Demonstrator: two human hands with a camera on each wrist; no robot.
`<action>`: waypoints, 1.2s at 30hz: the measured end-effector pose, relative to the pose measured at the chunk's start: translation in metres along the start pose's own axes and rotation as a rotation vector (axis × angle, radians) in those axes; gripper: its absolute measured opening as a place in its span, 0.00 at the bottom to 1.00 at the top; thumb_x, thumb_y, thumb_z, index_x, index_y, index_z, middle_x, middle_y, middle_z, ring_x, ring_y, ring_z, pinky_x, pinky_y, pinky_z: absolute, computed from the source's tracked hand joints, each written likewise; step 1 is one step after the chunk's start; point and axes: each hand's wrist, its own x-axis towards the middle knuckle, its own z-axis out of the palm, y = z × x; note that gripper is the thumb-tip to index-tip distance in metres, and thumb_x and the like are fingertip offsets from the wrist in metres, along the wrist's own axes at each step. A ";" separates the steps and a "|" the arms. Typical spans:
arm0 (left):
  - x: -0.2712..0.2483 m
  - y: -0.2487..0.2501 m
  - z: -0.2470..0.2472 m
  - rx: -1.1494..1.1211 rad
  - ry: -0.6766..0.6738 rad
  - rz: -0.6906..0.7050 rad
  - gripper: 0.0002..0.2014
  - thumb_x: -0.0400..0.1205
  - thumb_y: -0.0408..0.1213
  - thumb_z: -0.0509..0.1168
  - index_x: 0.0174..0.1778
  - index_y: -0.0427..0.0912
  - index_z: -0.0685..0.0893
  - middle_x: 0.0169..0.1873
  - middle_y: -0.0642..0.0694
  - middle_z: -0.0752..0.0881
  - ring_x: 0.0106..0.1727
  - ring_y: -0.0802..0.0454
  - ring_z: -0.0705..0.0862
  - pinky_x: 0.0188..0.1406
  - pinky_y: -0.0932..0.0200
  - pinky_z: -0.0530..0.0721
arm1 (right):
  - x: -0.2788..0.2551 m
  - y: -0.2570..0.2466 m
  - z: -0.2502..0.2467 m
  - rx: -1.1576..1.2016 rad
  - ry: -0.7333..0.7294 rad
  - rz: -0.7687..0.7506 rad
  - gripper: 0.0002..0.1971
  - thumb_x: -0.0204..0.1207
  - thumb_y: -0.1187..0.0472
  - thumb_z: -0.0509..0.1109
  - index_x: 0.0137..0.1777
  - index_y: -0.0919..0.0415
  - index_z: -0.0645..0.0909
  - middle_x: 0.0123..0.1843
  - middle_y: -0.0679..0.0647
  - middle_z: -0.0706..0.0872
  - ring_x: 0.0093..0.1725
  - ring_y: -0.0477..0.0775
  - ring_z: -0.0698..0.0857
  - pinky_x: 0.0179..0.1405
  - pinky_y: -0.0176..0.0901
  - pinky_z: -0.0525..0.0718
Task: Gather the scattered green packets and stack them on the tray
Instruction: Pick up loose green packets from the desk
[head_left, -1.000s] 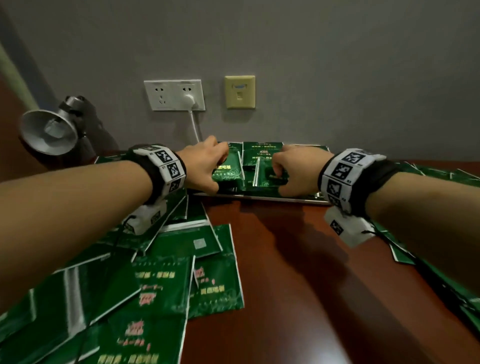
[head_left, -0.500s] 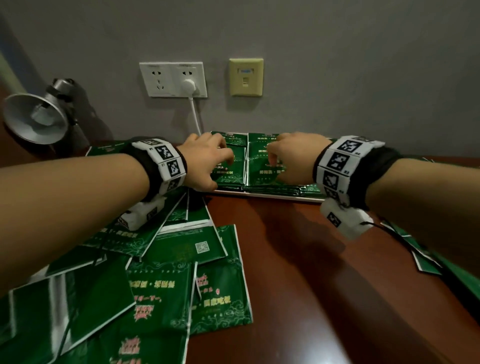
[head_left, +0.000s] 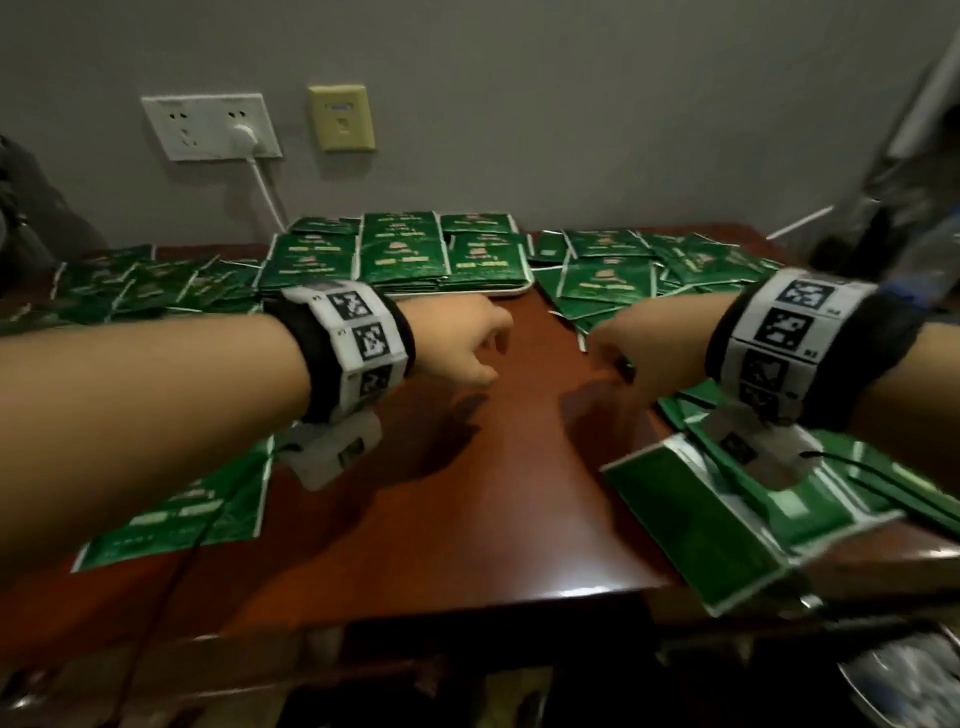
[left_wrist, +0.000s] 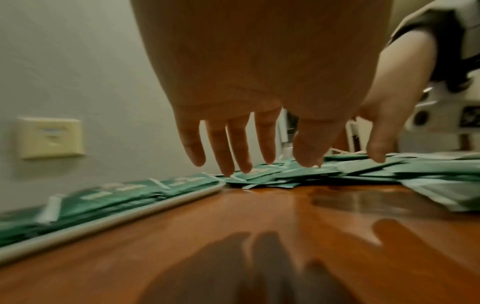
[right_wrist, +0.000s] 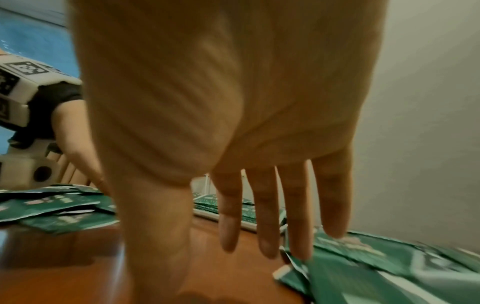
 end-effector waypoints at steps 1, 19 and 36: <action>0.000 0.024 0.007 -0.003 -0.017 0.030 0.19 0.80 0.45 0.68 0.66 0.44 0.79 0.60 0.45 0.80 0.60 0.46 0.79 0.58 0.56 0.78 | -0.015 0.004 0.013 0.015 -0.047 0.025 0.22 0.66 0.43 0.79 0.52 0.52 0.76 0.53 0.51 0.84 0.46 0.54 0.81 0.40 0.39 0.73; -0.012 0.180 0.066 0.221 0.054 0.357 0.22 0.76 0.54 0.66 0.62 0.46 0.78 0.55 0.46 0.79 0.54 0.43 0.82 0.47 0.48 0.85 | -0.104 0.043 0.103 0.180 0.001 0.114 0.53 0.60 0.37 0.81 0.82 0.47 0.58 0.75 0.51 0.68 0.73 0.57 0.69 0.71 0.52 0.74; -0.114 0.041 0.009 0.706 0.209 0.486 0.06 0.74 0.32 0.68 0.33 0.46 0.79 0.35 0.47 0.79 0.38 0.44 0.79 0.46 0.46 0.84 | -0.063 -0.057 0.072 0.274 0.211 -0.356 0.30 0.77 0.47 0.71 0.78 0.51 0.71 0.73 0.48 0.76 0.69 0.53 0.78 0.68 0.46 0.77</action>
